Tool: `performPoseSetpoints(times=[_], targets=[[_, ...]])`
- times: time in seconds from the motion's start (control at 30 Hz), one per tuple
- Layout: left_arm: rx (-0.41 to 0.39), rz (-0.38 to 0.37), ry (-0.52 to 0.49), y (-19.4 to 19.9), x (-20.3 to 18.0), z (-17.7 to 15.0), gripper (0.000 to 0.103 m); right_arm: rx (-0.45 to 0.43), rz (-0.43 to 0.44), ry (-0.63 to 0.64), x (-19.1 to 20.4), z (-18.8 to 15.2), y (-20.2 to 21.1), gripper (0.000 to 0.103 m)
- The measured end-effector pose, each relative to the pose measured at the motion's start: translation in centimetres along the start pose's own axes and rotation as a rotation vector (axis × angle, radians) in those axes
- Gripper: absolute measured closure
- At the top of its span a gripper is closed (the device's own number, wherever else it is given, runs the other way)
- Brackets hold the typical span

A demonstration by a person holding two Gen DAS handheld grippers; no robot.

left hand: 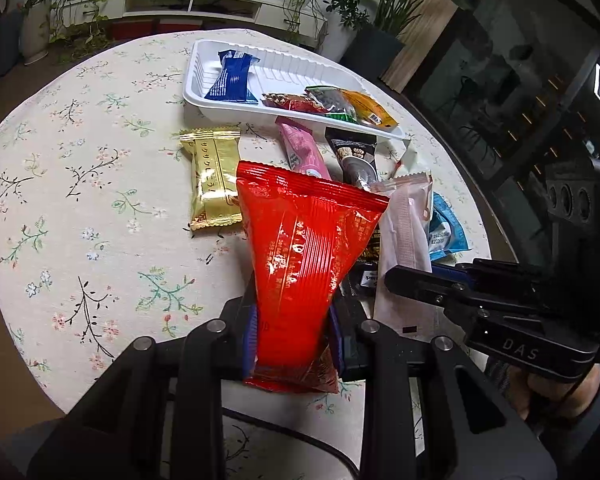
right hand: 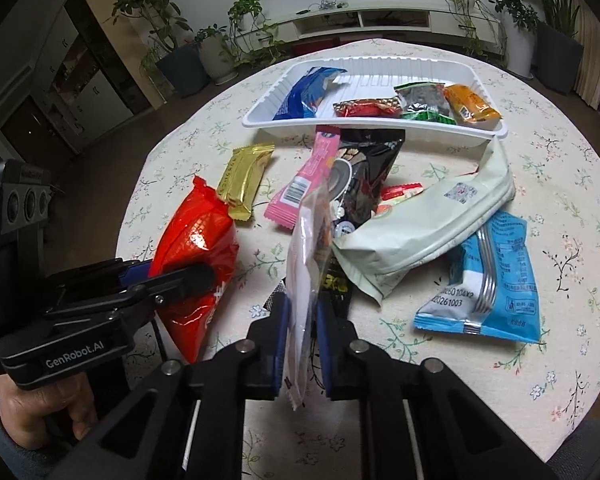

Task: Organize snacks
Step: 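Grasp the pale pink packet with the right gripper while the left gripper holds the red bag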

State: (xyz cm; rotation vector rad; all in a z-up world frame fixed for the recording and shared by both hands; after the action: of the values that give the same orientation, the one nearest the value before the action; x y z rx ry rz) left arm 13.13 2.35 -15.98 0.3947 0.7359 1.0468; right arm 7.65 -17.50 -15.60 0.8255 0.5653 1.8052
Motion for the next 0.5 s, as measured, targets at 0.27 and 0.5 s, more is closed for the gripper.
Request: performPoseSetpoints(times=[0.27,0.5], targets=[[0.0,-0.016,0.023,0.4,-0.1,0.0,0.077,-0.025,0.077,-0.083,-0.1,0.4,1.9,0.091],[-0.009,-0.046,0.052,0.8,-0.2,0.6,0.077,-0.054,0.152,-0.173,-0.9,1.2,3.9,0.091]])
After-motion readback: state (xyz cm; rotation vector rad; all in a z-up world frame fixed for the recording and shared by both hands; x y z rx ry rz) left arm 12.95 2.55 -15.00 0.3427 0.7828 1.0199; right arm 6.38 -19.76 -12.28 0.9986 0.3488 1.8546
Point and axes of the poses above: each gripper's, at about its wrist camera, not at the fingertips, and y roughly against the way its jaws point, x to its left, z to its top, the point moved 6 cm from there along -y, roughly the way its jaws point, and after that the axes turned 14 degrees about -x, right-handed, at the moved point
